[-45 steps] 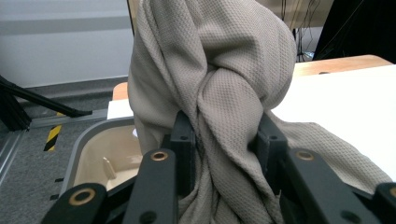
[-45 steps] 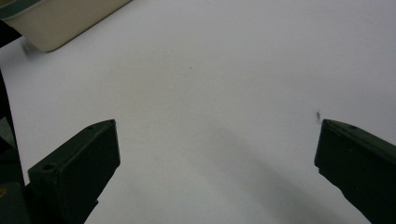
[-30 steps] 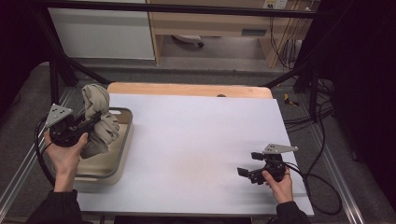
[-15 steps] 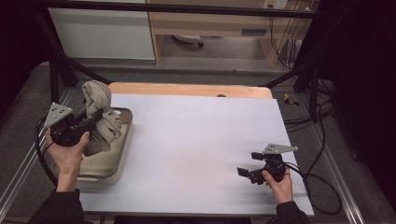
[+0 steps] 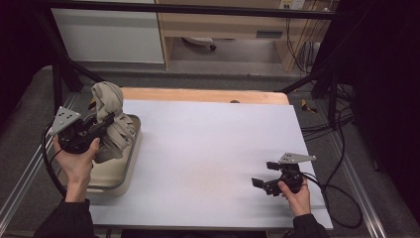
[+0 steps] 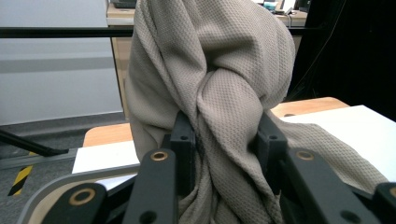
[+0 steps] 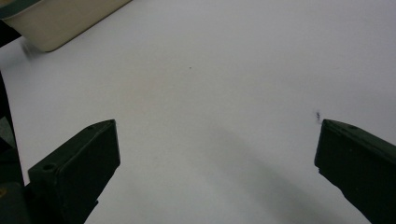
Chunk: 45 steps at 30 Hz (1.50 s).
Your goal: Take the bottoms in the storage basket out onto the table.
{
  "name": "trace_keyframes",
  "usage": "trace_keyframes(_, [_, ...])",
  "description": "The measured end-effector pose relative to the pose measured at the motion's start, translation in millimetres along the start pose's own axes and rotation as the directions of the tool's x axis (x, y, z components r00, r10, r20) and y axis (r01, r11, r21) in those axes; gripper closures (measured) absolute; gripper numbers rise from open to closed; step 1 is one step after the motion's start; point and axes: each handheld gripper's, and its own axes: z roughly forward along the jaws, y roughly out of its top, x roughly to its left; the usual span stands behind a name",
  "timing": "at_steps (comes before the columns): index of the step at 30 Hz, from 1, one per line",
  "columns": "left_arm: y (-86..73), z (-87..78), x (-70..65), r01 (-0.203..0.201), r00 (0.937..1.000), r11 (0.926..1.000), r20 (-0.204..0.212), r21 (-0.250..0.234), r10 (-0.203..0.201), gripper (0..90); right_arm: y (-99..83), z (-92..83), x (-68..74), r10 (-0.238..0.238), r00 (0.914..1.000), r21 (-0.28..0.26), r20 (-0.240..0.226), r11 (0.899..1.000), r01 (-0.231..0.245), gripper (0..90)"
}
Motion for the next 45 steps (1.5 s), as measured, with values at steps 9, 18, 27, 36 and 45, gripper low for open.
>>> trace_keyframes(9, [3.0,2.2,-6.4,0.004,1.0,0.9997,0.009,-0.024,-0.004,66.5,0.0,-0.2,0.0,0.0,1.0,-0.002,0.0,1.0,0.0,0.5])
trace_keyframes(18, [8.1,4.2,-15.6,0.004,0.9995,0.9988,0.033,-0.049,-0.002,66.5,0.0,0.0,0.0,0.0,1.0,0.0,0.0,1.0,0.0,0.5])
trace_keyframes(27, [10.5,8.5,-25.6,-0.002,0.9984,0.9983,0.056,-0.057,0.005,66.5,0.0,0.0,-0.1,-0.001,1.0,-0.001,0.0,1.0,0.001,0.5])
trace_keyframes(36, [11.3,12.8,-36.0,-0.014,0.9968,0.998,0.078,-0.061,0.019,66.5,-0.1,-0.1,0.0,-0.001,1.0,-0.001,0.0,1.0,0.001,0.5])
trace_keyframes(45, [12.7,20.6,-48.9,-0.009,0.9936,0.9977,0.112,-0.068,0.016,66.5,-0.1,0.0,-0.1,-0.001,1.0,0.0,-0.001,1.0,0.001,0.5])
